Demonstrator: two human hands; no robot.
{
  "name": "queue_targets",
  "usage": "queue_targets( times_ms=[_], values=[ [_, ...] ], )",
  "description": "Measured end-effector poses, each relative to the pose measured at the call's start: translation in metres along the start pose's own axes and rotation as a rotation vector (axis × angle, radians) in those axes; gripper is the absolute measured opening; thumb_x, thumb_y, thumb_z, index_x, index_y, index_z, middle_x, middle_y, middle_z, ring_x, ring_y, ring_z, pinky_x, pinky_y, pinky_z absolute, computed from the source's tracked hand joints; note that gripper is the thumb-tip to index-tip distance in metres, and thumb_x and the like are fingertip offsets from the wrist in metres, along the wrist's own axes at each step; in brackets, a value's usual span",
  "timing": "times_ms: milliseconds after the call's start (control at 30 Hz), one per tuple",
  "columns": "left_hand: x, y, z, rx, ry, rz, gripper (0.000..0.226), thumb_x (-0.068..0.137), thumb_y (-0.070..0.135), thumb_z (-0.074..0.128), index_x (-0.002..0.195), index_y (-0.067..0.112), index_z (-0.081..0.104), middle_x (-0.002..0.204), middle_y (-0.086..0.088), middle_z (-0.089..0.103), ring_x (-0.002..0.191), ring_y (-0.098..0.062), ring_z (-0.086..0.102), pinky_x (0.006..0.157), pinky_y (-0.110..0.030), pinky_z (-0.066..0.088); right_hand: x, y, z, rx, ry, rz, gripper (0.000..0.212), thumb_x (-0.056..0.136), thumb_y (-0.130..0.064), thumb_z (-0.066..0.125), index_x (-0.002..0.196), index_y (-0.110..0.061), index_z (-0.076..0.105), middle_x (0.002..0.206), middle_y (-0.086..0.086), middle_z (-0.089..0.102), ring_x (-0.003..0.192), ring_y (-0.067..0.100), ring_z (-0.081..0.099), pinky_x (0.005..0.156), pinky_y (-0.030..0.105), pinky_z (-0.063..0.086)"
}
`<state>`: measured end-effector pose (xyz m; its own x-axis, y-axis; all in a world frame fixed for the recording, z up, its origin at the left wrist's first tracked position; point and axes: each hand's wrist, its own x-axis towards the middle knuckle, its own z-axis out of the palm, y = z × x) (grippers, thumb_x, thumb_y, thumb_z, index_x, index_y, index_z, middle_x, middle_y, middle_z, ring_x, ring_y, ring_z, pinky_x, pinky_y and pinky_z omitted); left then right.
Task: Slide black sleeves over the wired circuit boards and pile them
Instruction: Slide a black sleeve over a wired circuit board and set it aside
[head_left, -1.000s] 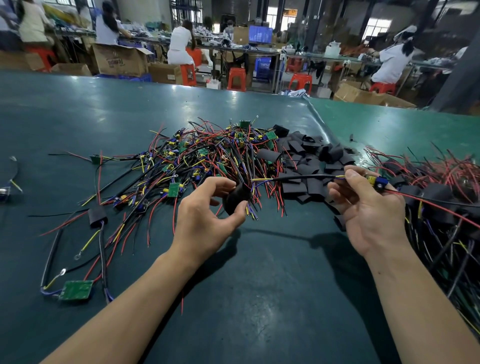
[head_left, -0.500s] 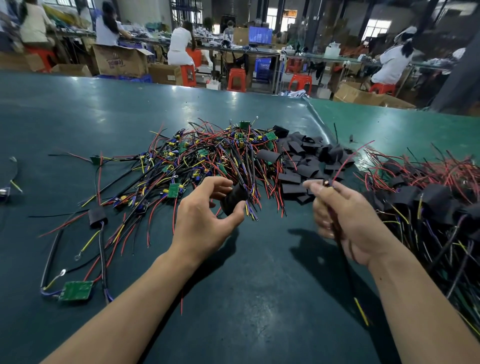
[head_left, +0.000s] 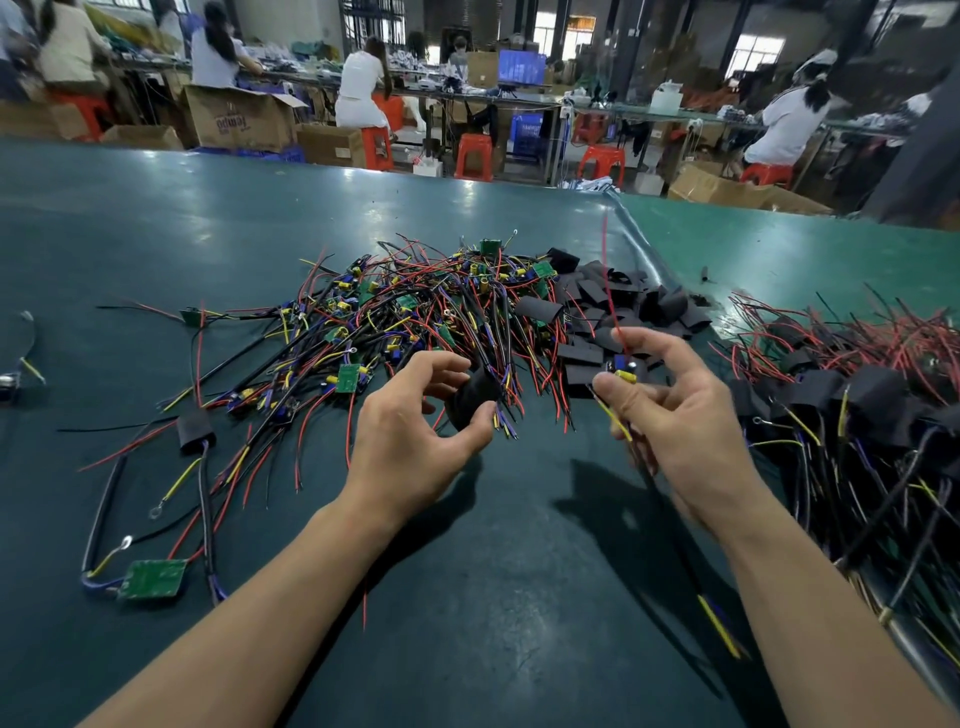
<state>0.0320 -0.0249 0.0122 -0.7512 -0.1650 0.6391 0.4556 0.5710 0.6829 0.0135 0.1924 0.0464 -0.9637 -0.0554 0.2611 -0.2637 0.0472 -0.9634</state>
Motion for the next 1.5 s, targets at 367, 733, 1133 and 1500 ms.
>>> queue_targets(
  times_ms=[367, 733, 1133, 1500],
  values=[
    [0.0, -0.001, 0.0, -0.007, -0.032, 0.008, 0.037, 0.076, 0.017, 0.082, 0.108, 0.014, 0.064, 0.093, 0.009, 0.069, 0.087, -0.005, 0.065, 0.078, -0.02, 0.052, -0.003, -0.016, -0.012, 0.553, -0.116, 0.122, 0.033, 0.097, -0.031, 0.044, 0.107, -0.016, 0.072, 0.083, 0.006, 0.074, 0.064, 0.019, 0.067, 0.05, 0.021, 0.047],
    [-0.001, 0.001, 0.001, -0.051, -0.045, 0.011, 0.038, 0.073, 0.026, 0.077, 0.107, 0.014, 0.065, 0.093, 0.01, 0.07, 0.087, -0.006, 0.067, 0.08, -0.033, 0.055, -0.003, -0.016, -0.003, 0.461, 0.039, 0.014, 0.007, 0.078, -0.024, 0.071, 0.082, -0.02, 0.073, 0.079, 0.006, 0.076, 0.067, 0.019, 0.073, 0.054, 0.021, 0.053],
    [-0.001, -0.001, 0.0, -0.06, -0.042, 0.034, 0.037, 0.074, 0.026, 0.078, 0.107, 0.015, 0.065, 0.094, 0.01, 0.069, 0.089, -0.006, 0.067, 0.078, -0.023, 0.053, 0.0, -0.015, -0.007, 0.326, 0.243, -0.005, 0.037, 0.086, -0.047, 0.062, 0.076, -0.011, 0.068, 0.053, 0.006, 0.063, 0.044, 0.018, 0.057, 0.044, 0.023, 0.045],
    [-0.001, 0.001, -0.001, -0.082, -0.022, 0.089, 0.035, 0.075, 0.021, 0.078, 0.106, 0.011, 0.065, 0.095, 0.008, 0.07, 0.089, -0.006, 0.067, 0.077, -0.026, 0.054, 0.006, -0.005, -0.01, 0.32, 0.145, -0.025, 0.019, 0.066, -0.005, 0.078, 0.084, -0.009, 0.074, 0.076, 0.01, 0.072, 0.07, 0.022, 0.072, 0.067, 0.023, 0.058]
  ],
)
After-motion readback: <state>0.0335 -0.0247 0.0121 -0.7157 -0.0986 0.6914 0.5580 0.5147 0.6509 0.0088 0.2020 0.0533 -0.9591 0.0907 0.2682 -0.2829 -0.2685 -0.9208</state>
